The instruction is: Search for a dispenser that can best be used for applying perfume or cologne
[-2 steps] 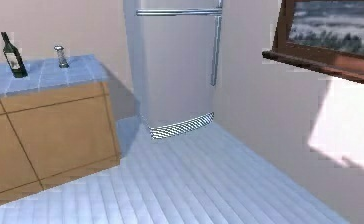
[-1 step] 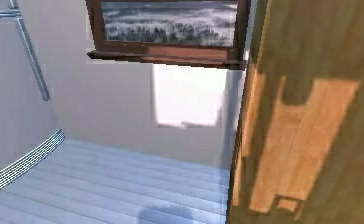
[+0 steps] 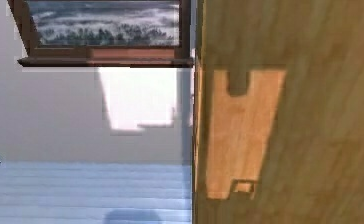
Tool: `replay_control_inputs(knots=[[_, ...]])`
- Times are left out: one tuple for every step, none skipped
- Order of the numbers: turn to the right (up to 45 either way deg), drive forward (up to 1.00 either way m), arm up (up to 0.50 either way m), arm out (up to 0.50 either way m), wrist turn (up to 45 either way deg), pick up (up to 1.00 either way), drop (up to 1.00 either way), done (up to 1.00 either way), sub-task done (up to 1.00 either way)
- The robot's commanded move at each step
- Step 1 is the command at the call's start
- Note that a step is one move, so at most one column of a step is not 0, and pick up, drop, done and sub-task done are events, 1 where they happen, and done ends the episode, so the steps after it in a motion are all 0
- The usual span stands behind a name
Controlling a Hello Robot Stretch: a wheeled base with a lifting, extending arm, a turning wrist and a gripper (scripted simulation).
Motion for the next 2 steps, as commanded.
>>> replay_control_inputs(knots=[[0.0,0.15,0.00,0.00,0.0,0.00,0.00,0.00,0.00],[-45.0,0.00,0.00,0.00,0.0,0.00,0.00,0.00,0.00]])
